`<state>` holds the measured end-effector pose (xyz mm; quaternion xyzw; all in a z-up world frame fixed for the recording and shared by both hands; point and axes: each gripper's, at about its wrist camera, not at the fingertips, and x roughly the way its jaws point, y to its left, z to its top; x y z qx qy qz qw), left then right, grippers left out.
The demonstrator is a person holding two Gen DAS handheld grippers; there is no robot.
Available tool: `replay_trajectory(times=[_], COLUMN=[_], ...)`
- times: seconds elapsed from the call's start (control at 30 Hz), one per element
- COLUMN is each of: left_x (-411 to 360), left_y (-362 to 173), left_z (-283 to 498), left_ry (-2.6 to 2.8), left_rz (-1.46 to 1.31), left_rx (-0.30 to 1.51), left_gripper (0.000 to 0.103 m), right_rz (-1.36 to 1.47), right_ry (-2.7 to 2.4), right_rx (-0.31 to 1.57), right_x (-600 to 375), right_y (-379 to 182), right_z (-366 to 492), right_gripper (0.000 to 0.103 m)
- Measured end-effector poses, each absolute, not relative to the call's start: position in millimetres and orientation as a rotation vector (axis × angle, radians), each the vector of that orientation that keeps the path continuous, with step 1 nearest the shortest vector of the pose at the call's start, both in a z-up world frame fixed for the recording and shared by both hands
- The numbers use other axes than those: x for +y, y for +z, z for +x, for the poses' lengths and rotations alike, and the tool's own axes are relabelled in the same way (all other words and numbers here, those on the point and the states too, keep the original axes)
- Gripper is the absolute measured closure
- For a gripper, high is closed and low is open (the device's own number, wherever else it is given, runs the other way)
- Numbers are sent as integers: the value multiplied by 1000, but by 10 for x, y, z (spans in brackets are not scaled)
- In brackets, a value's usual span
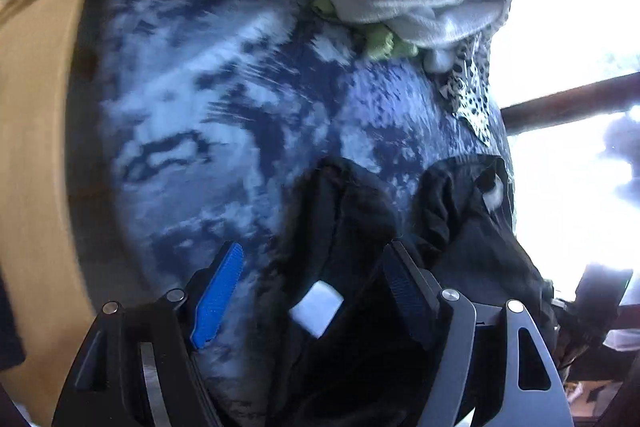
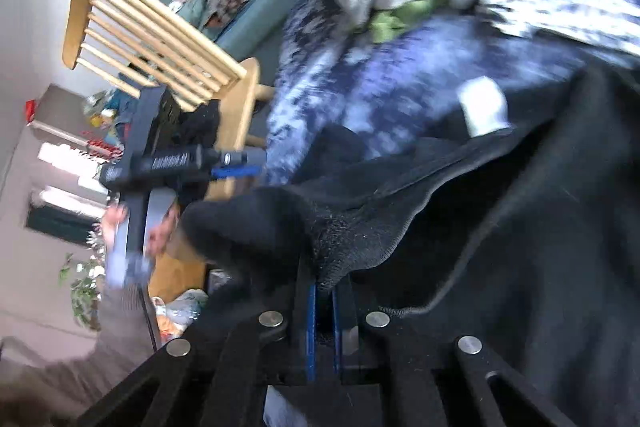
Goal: Fold clothes
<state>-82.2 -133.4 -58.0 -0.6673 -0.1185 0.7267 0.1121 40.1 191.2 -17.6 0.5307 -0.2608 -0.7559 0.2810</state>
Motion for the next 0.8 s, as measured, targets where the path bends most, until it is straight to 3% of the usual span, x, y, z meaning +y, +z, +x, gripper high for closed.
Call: replay_trajectory(times=[0.17,0.27,0.3,0.33,0.37,0.63,0.8], left_x=[-1137,-1045,-1015,-999,-990,-1803,-2041], left_y=[-779,-766,-782,-817,-856,-290,-332], left_z=[-900,-866,-863,-860,-857,-497,-357], left_ry=[2044,2024,2019,2002,1981,2298,2348], left_rz=[-2024,-1995,-2005,-2026,-2049,-1955,-2053], left_rx=[-330,-306,-280,-271,-269,-348,-292], left_gripper=[32,47,60,86,101,102,102], right_rz=[1442,1433,1428,1422,1415,1309,1259], right_ry=[-2096,-2115,-2114,-2116,-2122,-2139,-2117], right_rx=[-761,-745,-743,-733,-721,-585,-463], right_x=[2201,2201,2199,2176,2151,1908,1536], right_y=[-141,-112,-95,-78,-61,222,372], right_z=[651,693,706,697,685,404,-56], right_gripper=[98,98,98,98,98,98,98])
